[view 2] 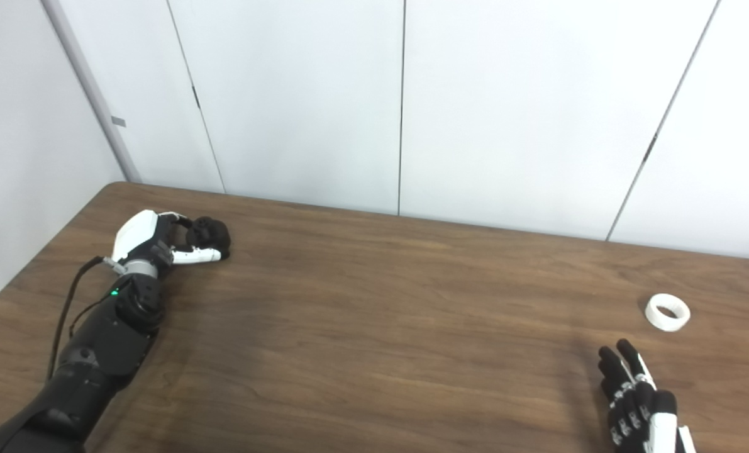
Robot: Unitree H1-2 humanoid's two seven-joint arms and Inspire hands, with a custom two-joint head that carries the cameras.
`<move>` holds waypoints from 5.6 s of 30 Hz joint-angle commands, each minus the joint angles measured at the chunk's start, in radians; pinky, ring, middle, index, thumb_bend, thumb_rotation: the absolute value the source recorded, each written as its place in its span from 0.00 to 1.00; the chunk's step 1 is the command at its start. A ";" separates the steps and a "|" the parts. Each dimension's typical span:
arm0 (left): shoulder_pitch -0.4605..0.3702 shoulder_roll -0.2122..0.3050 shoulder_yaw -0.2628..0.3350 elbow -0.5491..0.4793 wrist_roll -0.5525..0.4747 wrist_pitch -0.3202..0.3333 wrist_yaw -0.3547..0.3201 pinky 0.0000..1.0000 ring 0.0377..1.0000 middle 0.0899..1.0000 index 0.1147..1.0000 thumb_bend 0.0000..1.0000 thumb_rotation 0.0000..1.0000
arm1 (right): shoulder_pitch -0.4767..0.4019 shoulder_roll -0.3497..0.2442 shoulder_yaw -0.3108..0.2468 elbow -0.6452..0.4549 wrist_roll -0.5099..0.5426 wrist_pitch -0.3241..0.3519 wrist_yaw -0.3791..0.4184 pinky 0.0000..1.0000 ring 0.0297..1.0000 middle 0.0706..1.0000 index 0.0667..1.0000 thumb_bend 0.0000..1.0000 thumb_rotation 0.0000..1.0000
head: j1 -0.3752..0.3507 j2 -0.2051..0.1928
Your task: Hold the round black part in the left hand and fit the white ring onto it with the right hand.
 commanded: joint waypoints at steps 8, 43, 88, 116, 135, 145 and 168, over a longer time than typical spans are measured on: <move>-0.017 0.004 0.036 -0.010 -0.048 -0.100 0.077 1.00 0.90 0.76 0.42 0.54 0.05 | 0.084 -0.014 -0.008 0.004 0.013 -0.009 0.011 1.00 0.96 0.89 0.92 0.62 1.00 | -0.001 0.003; 0.164 -0.042 -0.026 -0.458 0.032 -0.067 0.015 1.00 0.88 0.73 0.42 0.52 0.05 | 0.073 0.001 -0.012 -0.004 -0.001 0.009 0.008 1.00 0.95 0.88 0.91 0.61 1.00 | -0.020 0.016; 0.554 -0.283 -0.367 -0.817 0.307 -0.228 -0.182 1.00 0.94 0.82 0.42 0.52 0.06 | 0.021 0.093 0.128 -0.112 -0.100 0.083 -0.158 1.00 0.95 0.89 0.93 0.54 1.00 | -0.287 0.123; 0.595 -0.239 -0.347 -0.770 0.329 -0.312 -0.155 1.00 0.91 0.81 0.42 0.52 0.06 | -0.116 0.009 0.050 -0.207 -0.405 0.232 -0.272 0.86 0.87 0.83 0.78 0.58 0.41 | -0.493 0.170; 0.600 -0.197 -0.279 -0.763 0.283 -0.382 -0.188 1.00 0.89 0.80 0.42 0.52 0.06 | -0.405 -0.325 0.068 -0.029 -0.785 0.354 -0.174 0.91 0.92 0.88 0.76 0.86 0.26 | -0.644 0.153; 0.606 -0.193 -0.267 -0.770 0.282 -0.383 -0.196 1.00 0.89 0.80 0.42 0.52 0.06 | -0.543 -0.409 0.126 0.143 -0.843 0.405 -0.096 0.99 0.97 0.92 0.74 0.85 0.25 | -0.658 0.152; 0.639 -0.201 -0.256 -0.835 0.293 -0.359 -0.229 1.00 0.89 0.79 0.42 0.53 0.06 | -0.801 -0.404 0.148 0.441 -1.144 0.486 0.302 1.00 1.00 0.98 0.72 0.88 0.33 | -0.646 0.164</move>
